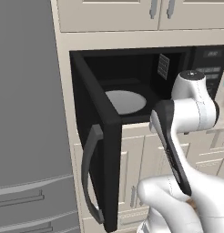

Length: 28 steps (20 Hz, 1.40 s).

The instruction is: Place the sponge inside the microwave to prepare for sanitizing.

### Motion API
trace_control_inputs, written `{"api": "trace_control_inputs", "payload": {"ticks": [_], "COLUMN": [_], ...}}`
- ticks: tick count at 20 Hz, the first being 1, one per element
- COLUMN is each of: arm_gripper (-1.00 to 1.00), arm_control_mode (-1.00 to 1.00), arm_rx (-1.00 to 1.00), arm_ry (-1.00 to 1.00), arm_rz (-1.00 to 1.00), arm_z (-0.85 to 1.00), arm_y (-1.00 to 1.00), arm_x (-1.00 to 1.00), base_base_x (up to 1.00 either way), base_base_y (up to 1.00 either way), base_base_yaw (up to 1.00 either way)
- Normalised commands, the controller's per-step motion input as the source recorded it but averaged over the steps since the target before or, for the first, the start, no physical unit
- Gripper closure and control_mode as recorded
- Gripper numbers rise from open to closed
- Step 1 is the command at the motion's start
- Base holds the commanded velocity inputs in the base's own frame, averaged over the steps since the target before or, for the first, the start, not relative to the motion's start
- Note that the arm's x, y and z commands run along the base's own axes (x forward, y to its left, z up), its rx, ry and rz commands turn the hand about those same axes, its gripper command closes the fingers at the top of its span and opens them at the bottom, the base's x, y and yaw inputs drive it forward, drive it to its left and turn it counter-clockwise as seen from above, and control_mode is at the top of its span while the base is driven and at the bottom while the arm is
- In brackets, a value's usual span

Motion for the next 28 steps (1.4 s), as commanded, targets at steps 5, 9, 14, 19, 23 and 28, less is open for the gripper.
{"api": "trace_control_inputs", "payload": {"ticks": [5, 9, 14, 19, 23, 28], "arm_gripper": [-1.0, -1.0, -1.0, -1.0, -1.0, -1.0], "arm_control_mode": [-1.0, -1.0, 1.0, 1.0, 1.0, 1.0], "arm_rx": [0.0, 0.0, 0.0, 0.0, 0.0, 0.0], "arm_ry": [0.0, 0.0, 0.0, 0.0, 0.0, 0.0], "arm_rz": [0.0, 0.0, 0.0, 0.0, 0.0, 0.0], "arm_z": [0.0, -0.01, -0.03, 0.0, 0.0, 0.0], "arm_y": [0.0, 0.0, 0.0, 0.0, 0.0, 0.0], "arm_x": [0.0, 0.0, 0.0, 0.0, 0.0, 0.0], "base_base_x": [0.0, 0.0, 0.0, 0.01, 0.08, 0.12], "base_base_y": [0.0, 0.0, -0.11, -0.56, -0.71, -0.68], "base_base_yaw": [0.0, 0.0, 0.0, 0.0, 0.01, 0.03]}}
